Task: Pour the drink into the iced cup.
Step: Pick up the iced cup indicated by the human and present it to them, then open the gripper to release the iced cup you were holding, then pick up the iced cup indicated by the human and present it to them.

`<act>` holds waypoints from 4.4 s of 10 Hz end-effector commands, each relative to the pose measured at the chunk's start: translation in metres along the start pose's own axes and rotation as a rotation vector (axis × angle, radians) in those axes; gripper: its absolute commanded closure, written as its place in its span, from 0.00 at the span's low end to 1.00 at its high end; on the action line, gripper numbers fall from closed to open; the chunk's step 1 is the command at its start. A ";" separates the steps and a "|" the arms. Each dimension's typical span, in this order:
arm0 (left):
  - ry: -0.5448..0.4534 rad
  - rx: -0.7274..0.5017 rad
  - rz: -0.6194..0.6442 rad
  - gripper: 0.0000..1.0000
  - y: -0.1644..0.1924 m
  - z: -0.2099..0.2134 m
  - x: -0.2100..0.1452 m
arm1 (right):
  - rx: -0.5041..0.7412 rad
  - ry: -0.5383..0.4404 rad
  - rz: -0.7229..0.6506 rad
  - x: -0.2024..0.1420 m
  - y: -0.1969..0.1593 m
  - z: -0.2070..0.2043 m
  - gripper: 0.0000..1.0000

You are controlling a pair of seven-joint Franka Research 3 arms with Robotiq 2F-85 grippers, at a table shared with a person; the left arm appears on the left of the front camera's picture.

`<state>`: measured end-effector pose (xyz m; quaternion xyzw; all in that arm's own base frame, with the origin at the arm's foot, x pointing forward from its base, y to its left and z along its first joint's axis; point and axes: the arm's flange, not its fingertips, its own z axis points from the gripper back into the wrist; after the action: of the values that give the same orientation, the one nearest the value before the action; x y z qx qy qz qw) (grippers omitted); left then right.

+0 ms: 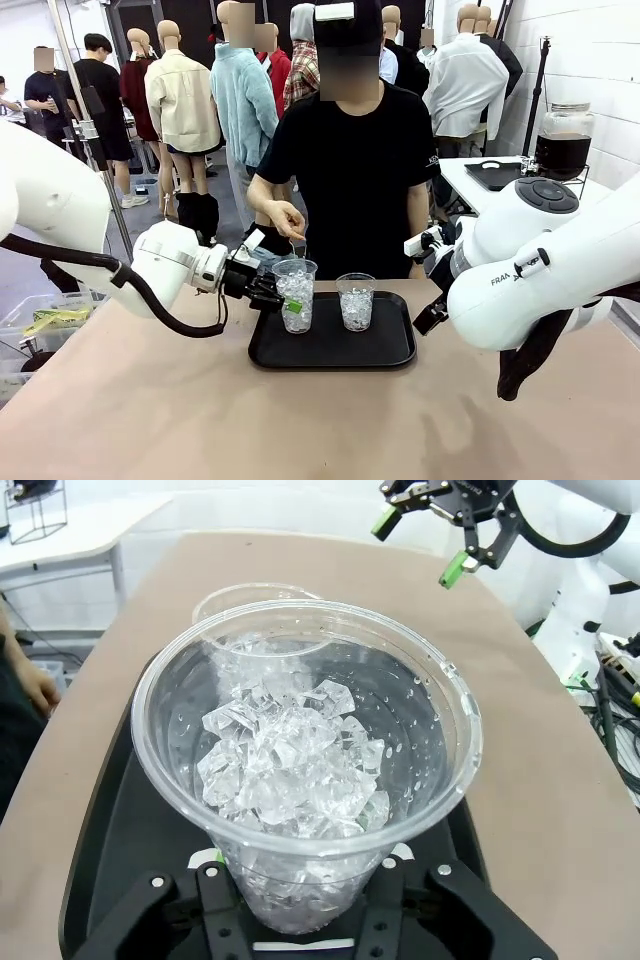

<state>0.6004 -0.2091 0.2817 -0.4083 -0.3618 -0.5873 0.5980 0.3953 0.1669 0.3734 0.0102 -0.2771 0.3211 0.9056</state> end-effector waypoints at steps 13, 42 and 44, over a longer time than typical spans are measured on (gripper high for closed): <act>0.054 0.152 -0.095 0.50 0.033 0.033 0.054 | 0.001 0.000 0.000 0.000 0.001 0.000 0.00; -0.079 0.532 0.055 0.00 0.084 0.073 0.104 | 0.001 0.000 0.000 0.000 0.001 0.000 0.00; -0.001 0.689 0.111 0.00 0.075 0.071 0.101 | 0.001 0.000 0.000 0.000 0.001 0.000 0.00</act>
<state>0.7020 -0.1764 0.4007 -0.2352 -0.5141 -0.4199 0.7100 0.3953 0.1668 0.3734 0.0102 -0.2770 0.3210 0.9056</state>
